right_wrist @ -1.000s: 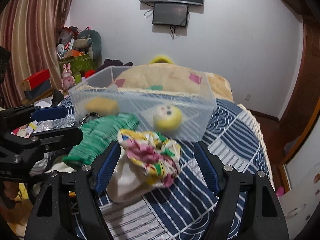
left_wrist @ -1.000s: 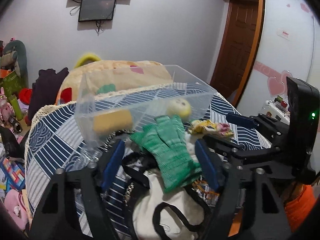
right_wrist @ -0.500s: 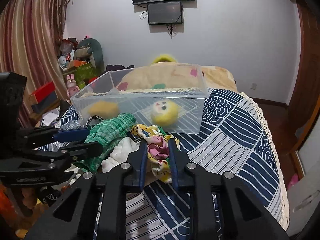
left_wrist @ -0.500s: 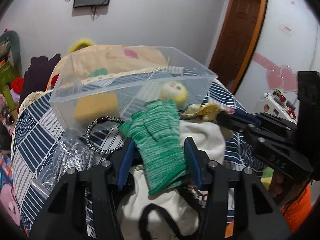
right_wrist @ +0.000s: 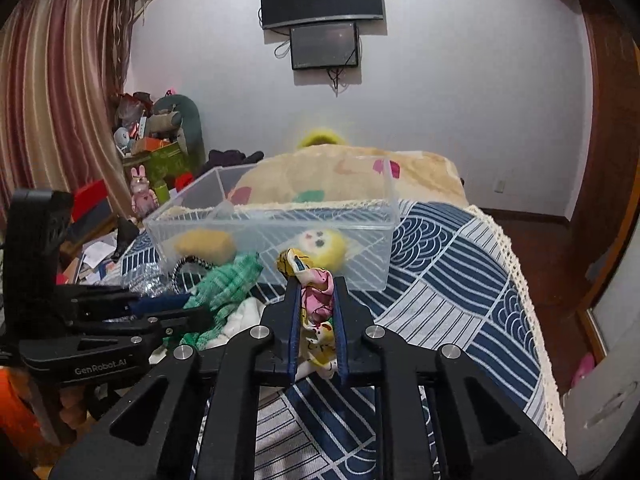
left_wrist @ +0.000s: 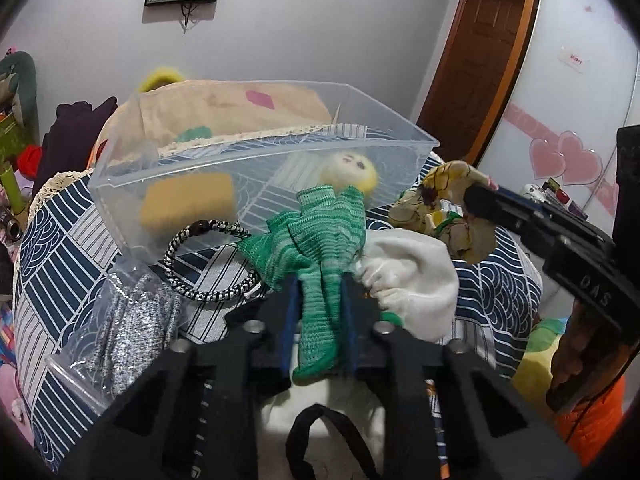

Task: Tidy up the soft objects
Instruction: 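Grasp the green knit glove with the left tool while the right tool grasps the floral scrunchie, then place the glove into the box with the left tool while the right tool drops the scrunchie in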

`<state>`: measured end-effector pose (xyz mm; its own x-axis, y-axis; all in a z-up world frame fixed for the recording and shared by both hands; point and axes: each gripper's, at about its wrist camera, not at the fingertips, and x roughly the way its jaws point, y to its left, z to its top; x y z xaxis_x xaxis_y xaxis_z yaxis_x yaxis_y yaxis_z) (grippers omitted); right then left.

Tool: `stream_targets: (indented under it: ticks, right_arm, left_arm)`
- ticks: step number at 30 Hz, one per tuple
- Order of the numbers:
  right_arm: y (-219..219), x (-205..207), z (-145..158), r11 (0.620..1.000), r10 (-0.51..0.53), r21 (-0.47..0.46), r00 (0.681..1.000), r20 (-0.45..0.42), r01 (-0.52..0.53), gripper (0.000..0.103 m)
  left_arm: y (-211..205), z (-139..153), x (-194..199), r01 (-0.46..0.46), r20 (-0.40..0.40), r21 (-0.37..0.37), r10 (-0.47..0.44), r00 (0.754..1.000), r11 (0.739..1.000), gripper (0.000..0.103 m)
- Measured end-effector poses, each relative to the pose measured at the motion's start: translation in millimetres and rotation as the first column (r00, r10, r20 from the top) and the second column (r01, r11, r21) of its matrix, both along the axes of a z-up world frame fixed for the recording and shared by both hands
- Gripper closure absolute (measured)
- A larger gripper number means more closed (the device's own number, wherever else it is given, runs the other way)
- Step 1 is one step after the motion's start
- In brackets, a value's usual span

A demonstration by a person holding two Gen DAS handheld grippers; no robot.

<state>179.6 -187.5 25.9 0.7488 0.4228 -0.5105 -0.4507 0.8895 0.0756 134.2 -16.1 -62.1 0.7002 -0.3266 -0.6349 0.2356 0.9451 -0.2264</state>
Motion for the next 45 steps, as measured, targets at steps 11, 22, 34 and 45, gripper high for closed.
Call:
stream_targets:
  ticks: [11, 22, 34, 45]
  right_arm:
    - [-2, -6, 22, 1.0, -0.003, 0.029, 0.999, 0.053, 0.002, 0.09]
    - [11, -7, 49, 0.998, 0.018, 0.058, 0.991, 0.132, -0.026, 0.09]
    - [34, 12, 57, 0.996, 0.047, 0.067, 0.985, 0.164, -0.059, 0.09]
    - [63, 53, 31, 0.996, 0.084, 0.036, 0.995, 0.046, -0.085, 0.09]
  left_arm:
    - [10, 28, -29, -0.018, 0.09, -0.01, 0.018, 0.996, 1.0, 0.092]
    - [22, 77, -44, -0.06, 0.234, -0.002, 0.059, 0.97, 0.998, 0.092]
    - [49, 73, -2, -0.112, 0.152, -0.059, 0.12, 0.981, 0.992, 0.091]
    - [50, 54, 37, -0.121, 0.073, -0.062, 0.125, 0.989, 0.991, 0.091]
